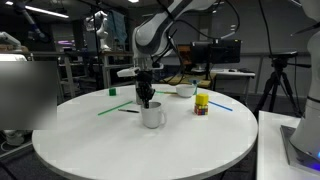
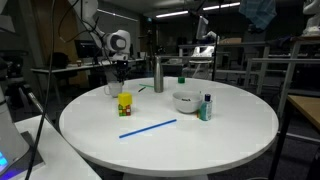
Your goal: Move the mug forward
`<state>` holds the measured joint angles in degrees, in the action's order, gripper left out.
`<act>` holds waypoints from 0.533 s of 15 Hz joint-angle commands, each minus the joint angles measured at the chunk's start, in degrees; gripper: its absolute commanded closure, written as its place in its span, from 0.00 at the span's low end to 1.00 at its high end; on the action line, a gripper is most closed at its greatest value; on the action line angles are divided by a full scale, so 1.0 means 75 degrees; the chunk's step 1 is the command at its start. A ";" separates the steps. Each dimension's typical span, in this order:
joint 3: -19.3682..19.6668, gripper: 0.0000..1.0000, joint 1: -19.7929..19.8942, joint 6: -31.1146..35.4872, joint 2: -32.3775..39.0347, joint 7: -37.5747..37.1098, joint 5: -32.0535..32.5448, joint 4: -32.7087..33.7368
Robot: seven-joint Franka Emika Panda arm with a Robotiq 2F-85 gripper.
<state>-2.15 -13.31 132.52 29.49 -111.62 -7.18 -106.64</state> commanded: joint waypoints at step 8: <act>0.0010 0.93 -0.0010 0.0001 0.0003 0.0301 -0.0007 0.0019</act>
<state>-2.15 -13.32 132.69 29.50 -109.39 -7.18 -106.62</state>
